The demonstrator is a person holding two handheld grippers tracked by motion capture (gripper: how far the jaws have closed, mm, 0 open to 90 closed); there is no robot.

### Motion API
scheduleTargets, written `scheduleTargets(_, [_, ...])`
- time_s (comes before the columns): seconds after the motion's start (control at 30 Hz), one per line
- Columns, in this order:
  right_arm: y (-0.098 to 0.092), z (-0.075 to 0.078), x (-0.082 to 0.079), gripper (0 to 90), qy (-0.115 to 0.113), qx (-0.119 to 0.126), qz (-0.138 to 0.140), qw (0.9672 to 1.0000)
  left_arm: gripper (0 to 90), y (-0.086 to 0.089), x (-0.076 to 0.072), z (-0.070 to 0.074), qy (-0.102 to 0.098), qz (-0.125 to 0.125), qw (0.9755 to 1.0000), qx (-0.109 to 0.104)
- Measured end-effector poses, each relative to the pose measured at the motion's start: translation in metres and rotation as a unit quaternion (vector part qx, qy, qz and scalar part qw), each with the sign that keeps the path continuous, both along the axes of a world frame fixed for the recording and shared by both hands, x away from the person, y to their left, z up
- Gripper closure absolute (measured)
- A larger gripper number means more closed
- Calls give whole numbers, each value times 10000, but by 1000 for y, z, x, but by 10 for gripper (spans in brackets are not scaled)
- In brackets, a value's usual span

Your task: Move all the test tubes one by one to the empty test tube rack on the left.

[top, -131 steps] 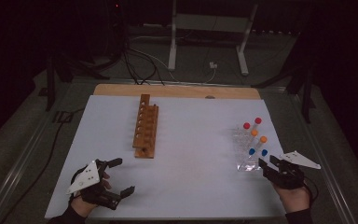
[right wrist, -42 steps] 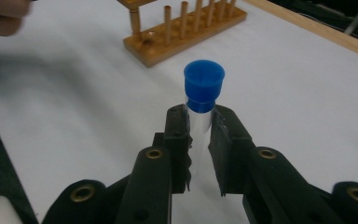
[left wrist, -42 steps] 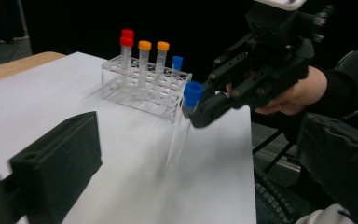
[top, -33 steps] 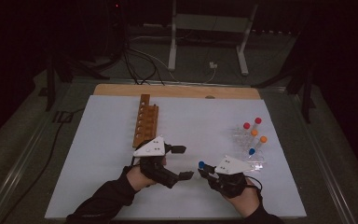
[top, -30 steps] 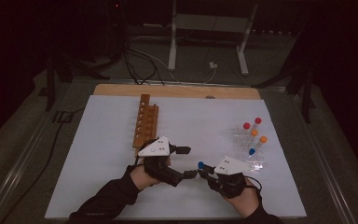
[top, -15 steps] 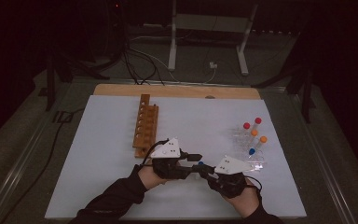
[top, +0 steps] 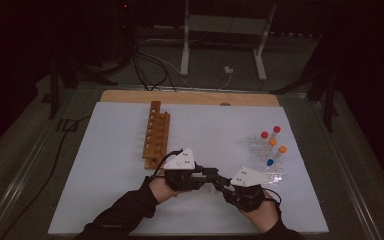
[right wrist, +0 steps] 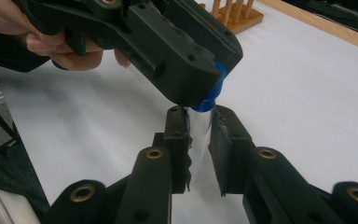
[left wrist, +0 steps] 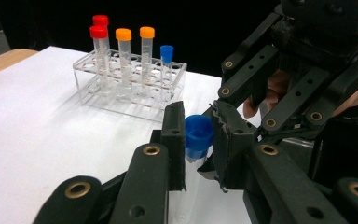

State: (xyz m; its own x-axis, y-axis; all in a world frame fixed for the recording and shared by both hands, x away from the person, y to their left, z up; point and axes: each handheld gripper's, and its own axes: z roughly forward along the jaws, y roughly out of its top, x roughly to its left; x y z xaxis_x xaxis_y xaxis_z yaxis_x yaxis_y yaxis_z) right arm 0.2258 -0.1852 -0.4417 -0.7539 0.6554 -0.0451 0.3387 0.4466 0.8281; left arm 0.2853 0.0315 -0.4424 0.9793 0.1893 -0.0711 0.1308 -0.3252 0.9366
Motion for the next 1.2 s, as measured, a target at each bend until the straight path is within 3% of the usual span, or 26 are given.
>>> scheduleTargets(0.17, [0,0,0,758,-66,-21,0,10000,775,-1,0,0,-68,3,10000,-9])
scheduleTargets(0.4, [-3,0,0,398,-192,115,-141,9997,776,6,7,7,-97,179,9998,73])
scheduleTargets(0.53, [-6,-1,2,210,-177,317,-203,9991,776,12,10,13,-135,260,9995,89])
scheduleTargets(0.6, [-9,-1,2,139,-168,399,-210,9988,776,17,13,17,-174,341,9992,92])
scheduleTargets(0.67, [-11,-1,2,130,-170,460,-238,9985,776,22,16,22,-198,420,9989,90])
scheduleTargets(0.7, [-15,-1,3,74,-156,543,-245,9981,776,25,18,24,-206,469,9986,91])
scheduleTargets(0.8, [-18,-1,4,65,-148,623,-248,9976,776,34,23,32,-250,600,9978,94])
scheduleTargets(0.83, [-23,0,7,57,-39,858,-150,9962,776,36,24,35,-253,633,9976,86])
scheduleTargets(0.87, [-25,0,8,40,-23,896,-159,9959,776,39,25,38,-287,675,9973,82])
scheduleTargets(1.03, [-29,-1,7,0,-190,957,-261,9949,776,49,33,50,-376,837,9957,108])
scheduleTargets(1.2, [-31,2,5,0,-183,1066,-283,9937,776,64,49,59,-382,1093,9932,117])
